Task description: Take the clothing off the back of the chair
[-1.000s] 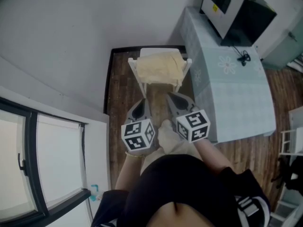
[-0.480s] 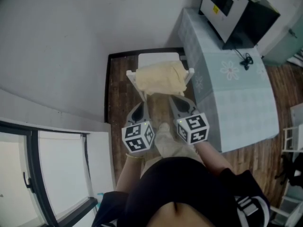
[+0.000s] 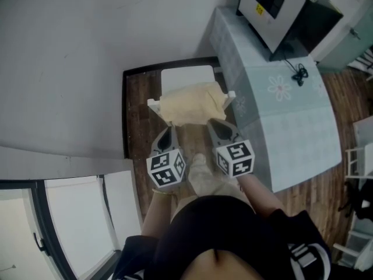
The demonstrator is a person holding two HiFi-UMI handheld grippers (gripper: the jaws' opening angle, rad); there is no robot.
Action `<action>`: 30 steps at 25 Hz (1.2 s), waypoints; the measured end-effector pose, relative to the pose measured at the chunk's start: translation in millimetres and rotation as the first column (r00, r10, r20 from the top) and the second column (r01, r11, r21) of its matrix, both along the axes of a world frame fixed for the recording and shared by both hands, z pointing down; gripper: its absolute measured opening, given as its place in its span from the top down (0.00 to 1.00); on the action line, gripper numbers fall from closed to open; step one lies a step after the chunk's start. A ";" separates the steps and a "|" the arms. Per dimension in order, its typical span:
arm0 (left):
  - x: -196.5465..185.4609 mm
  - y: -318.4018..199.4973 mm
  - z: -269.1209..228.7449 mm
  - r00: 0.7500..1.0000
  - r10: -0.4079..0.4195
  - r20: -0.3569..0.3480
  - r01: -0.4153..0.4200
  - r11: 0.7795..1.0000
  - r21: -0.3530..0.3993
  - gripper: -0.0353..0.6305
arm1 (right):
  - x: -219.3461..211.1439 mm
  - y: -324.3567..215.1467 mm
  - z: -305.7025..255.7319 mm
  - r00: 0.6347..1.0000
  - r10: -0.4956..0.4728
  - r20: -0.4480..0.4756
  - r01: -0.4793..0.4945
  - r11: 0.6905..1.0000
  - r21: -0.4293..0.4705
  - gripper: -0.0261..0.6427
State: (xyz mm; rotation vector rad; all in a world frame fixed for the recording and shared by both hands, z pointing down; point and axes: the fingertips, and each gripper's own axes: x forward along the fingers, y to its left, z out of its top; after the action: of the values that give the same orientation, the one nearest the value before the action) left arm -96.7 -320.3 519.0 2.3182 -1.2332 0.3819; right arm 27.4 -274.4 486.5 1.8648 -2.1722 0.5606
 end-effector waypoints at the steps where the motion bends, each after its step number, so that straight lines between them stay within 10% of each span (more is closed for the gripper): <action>1: 0.9 -3.3 2.5 1.000 0.000 0.001 0.000 1.000 -0.006 0.95 | 2.1 -2.6 2.3 1.000 0.006 -0.004 -0.006 1.000 -0.006 0.94; 8: 13.2 -25.9 21.7 0.999 0.030 0.035 -0.029 0.999 -0.025 0.94 | 14.8 -20.6 21.1 0.999 0.044 0.023 -0.043 0.998 -0.044 0.79; 18: 23.5 -58.2 55.5 0.997 0.023 0.071 -0.018 0.998 -0.057 0.50 | 41.6 -41.6 49.7 0.992 0.127 -0.014 -0.127 0.986 -0.107 0.54; 30: 38.4 -85.9 91.2 0.992 0.079 0.099 -0.069 0.992 -0.108 0.40 | 60.9 -63.7 89.7 0.985 0.168 -0.044 -0.173 0.964 -0.203 0.38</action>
State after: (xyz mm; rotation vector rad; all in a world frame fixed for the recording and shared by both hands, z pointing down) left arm -58.3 -406.1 610.3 2.2839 -1.1482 0.5845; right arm 88.3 -338.2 576.2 1.9436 -1.8676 0.7587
